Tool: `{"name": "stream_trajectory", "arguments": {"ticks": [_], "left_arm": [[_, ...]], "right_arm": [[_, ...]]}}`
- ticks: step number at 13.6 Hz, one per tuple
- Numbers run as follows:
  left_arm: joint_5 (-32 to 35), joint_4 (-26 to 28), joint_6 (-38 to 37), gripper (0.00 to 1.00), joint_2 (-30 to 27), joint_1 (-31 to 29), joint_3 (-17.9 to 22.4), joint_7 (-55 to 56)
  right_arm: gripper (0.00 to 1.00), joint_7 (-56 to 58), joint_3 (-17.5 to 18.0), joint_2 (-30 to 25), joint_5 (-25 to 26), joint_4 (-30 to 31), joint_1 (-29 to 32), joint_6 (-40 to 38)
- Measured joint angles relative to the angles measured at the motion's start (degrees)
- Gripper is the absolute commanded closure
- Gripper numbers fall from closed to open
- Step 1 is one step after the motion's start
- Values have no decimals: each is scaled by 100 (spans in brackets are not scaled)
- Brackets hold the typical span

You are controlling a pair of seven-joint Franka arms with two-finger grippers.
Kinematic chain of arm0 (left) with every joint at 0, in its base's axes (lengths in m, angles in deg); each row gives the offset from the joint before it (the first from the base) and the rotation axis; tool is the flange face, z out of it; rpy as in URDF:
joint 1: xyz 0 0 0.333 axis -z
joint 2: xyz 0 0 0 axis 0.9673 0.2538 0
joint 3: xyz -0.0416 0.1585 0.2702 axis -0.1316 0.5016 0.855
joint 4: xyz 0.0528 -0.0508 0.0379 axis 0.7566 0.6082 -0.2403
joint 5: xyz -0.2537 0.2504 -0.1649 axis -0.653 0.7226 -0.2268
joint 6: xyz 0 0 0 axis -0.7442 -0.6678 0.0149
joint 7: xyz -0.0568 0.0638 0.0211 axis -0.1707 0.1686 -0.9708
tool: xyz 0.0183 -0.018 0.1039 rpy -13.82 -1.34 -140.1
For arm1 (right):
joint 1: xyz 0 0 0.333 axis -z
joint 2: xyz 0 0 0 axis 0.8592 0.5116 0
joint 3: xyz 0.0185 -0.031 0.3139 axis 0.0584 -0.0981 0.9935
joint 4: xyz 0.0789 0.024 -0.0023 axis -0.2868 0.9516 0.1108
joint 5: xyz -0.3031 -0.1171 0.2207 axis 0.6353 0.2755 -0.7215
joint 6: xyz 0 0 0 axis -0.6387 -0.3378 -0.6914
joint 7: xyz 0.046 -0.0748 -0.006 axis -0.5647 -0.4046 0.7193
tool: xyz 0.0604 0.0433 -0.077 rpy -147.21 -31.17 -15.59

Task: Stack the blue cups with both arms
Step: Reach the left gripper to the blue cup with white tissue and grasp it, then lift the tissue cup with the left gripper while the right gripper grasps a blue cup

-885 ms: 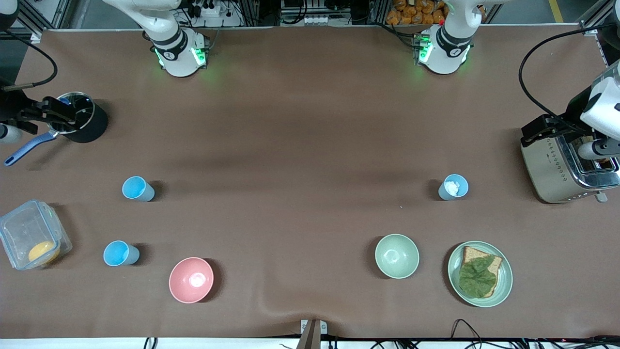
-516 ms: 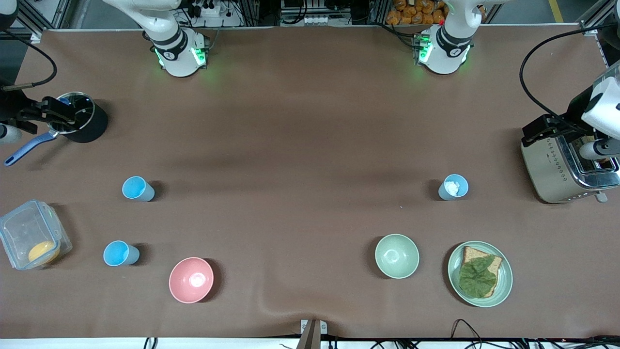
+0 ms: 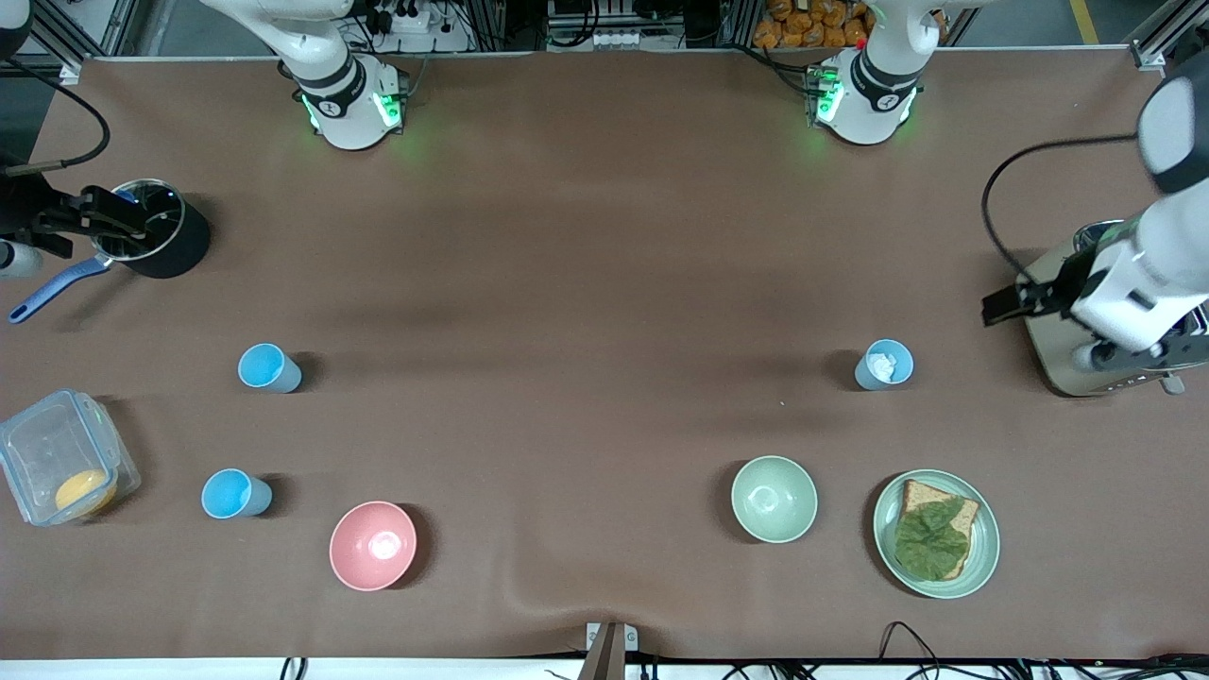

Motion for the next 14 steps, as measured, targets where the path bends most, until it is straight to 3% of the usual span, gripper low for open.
{"name": "stream_trajectory", "arguments": {"ticks": [6,10,14], "left_arm": [[0,2190,2999,0,62,-108,0,0],[0,2548,3421,0,309,-101,-20,0],[0,2908,3922,2,517,-100,-24,0]], "right_arm": [[0,793,-44,255,1,-2,213,-35],[0,829,-56,783,4,64,338,94],[0,831,-64,1888,20,159,487,1012]]}}
